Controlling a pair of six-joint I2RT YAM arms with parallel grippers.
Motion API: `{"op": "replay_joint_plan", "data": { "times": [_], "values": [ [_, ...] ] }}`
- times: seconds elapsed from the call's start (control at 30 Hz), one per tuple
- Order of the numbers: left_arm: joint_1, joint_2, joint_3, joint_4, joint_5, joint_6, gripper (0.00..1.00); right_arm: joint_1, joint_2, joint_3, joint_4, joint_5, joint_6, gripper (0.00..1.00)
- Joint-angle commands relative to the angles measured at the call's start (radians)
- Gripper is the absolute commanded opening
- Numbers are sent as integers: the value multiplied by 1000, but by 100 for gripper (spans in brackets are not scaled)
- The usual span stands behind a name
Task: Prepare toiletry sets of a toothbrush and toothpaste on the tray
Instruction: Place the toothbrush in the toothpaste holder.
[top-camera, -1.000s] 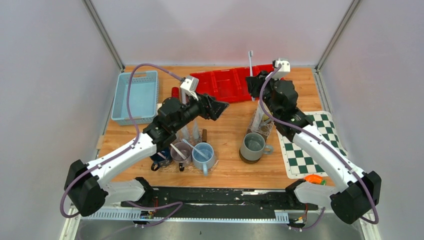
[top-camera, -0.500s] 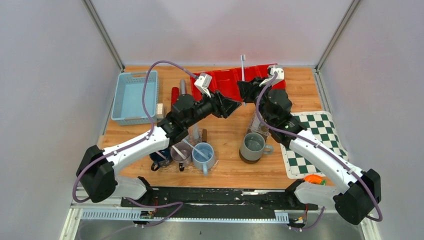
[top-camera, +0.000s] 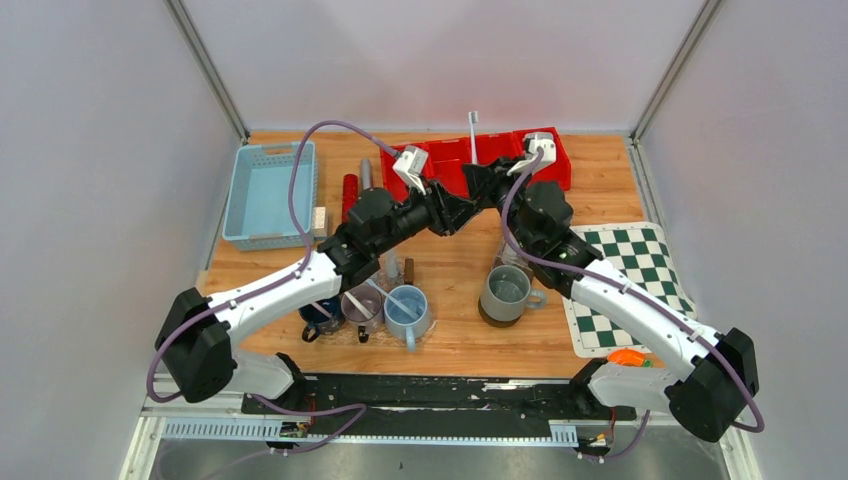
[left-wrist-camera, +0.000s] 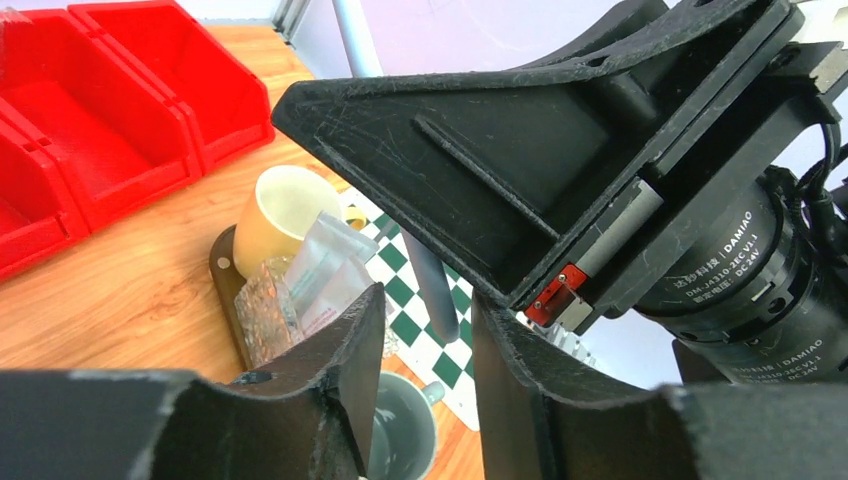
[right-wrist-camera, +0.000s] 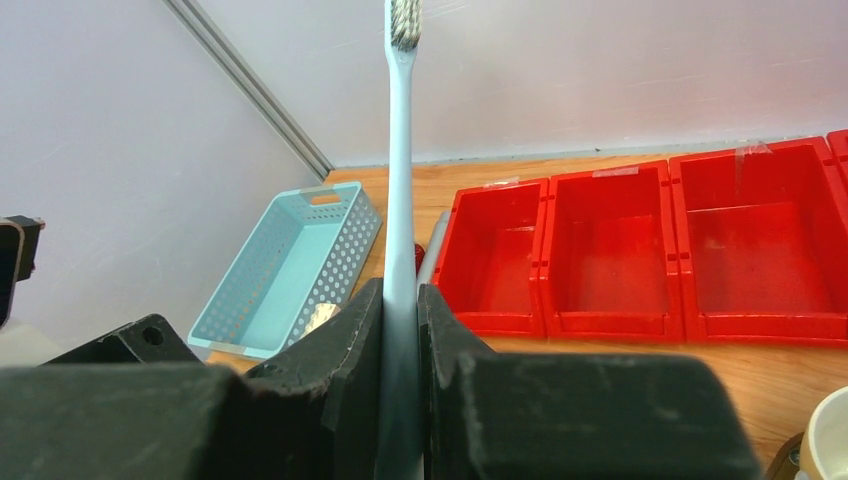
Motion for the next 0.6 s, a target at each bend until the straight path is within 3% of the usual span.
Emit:
{"op": "replay_joint_plan", "data": {
  "times": [0.0, 0.07, 0.17, 0.27, 0.43, 0.57],
  "values": [
    [-8, 11, 46, 33, -3, -9, 42, 23, 0, 5, 56, 18, 15, 0],
    [-9, 11, 45, 34, -5, -8, 35, 29, -4, 2, 51, 17, 15, 0],
    [-8, -1, 43, 22, -9, 23, 16, 31, -15, -5, 44, 4, 19, 1],
    [-8, -22, 21, -1, -33, 64, 0, 32, -30, -4, 16, -4, 12, 10],
    [-8, -72, -21, -19, -58, 170, 0, 31, -55, 20, -71, -32, 6, 34],
    [-8, -107, -43, -47, -73, 266, 0, 31, -74, 45, -141, -62, 3, 47]
  ]
}}
